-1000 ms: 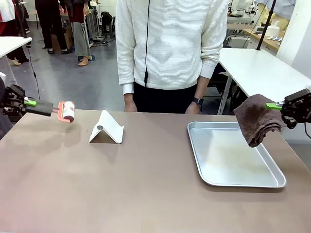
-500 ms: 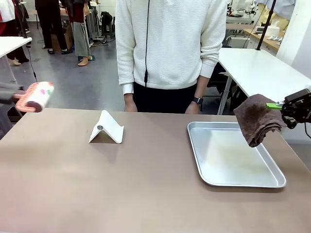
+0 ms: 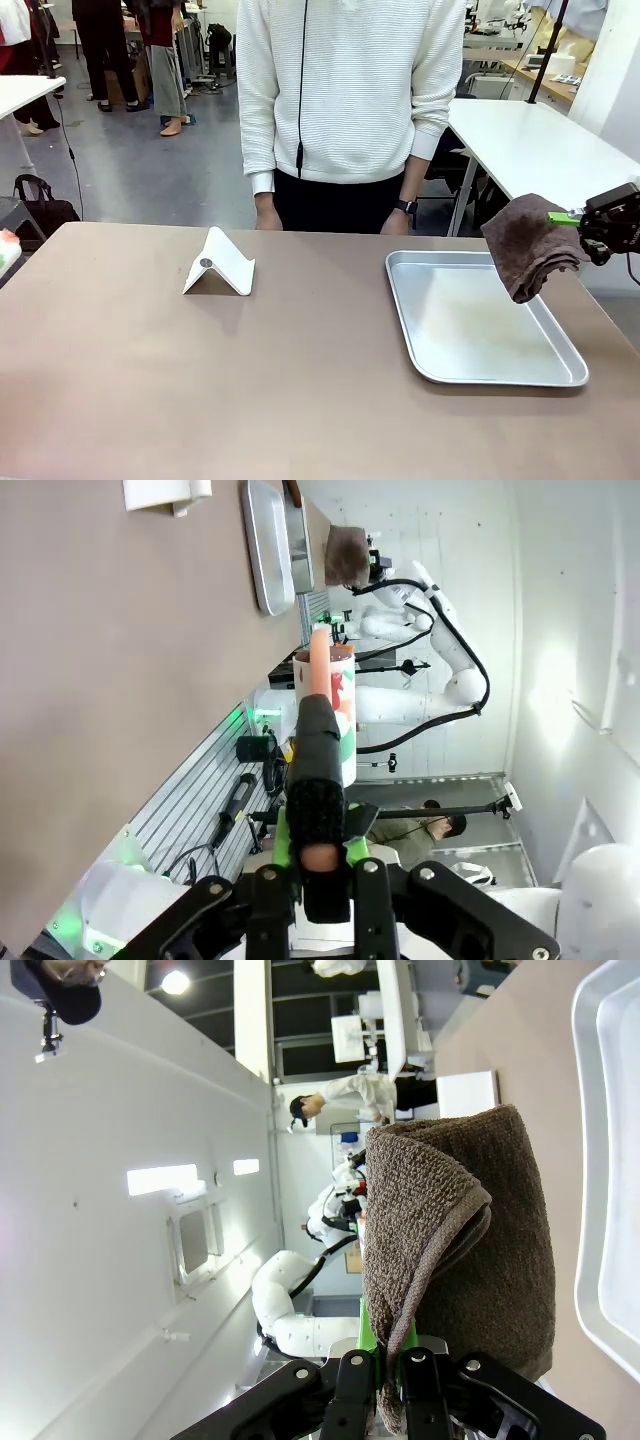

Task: Clean the surface of the table.
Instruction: Clean the area not pointed to by the person.

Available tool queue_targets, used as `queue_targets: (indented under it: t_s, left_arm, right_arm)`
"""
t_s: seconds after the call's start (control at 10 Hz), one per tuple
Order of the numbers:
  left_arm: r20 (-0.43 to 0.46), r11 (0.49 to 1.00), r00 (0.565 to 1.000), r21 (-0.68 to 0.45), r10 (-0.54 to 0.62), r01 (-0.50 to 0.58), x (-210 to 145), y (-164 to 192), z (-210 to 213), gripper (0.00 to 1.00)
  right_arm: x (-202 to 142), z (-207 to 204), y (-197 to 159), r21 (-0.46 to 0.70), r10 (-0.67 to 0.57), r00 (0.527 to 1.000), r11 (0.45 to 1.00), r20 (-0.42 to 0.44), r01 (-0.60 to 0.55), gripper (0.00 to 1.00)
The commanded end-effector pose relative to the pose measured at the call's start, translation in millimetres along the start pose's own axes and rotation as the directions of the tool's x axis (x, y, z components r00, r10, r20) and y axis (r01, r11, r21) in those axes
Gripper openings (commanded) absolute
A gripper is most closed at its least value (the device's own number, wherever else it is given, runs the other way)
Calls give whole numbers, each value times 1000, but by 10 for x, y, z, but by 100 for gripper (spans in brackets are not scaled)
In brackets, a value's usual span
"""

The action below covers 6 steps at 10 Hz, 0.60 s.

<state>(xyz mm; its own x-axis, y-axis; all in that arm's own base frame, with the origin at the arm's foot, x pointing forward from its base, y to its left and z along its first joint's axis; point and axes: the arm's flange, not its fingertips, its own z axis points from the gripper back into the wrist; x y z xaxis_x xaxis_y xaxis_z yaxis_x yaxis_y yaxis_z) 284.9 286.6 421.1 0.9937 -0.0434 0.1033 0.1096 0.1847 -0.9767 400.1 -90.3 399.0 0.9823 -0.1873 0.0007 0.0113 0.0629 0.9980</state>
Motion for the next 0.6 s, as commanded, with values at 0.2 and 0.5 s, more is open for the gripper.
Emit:
queue_targets:
  t_s: [0.2, 0.5]
  left_arm:
    - [0, 1000, 1000, 0, 0, 0, 0, 0, 0, 22]
    - [0, 1000, 1000, 0, 0, 0, 0, 0, 0, 22]
  right_arm:
    - [-1, -12, 42, 20, 0, 1000, 1000, 1, 0, 7]
    - [-1, -12, 42, 20, 0, 1000, 1000, 1, 0, 7]
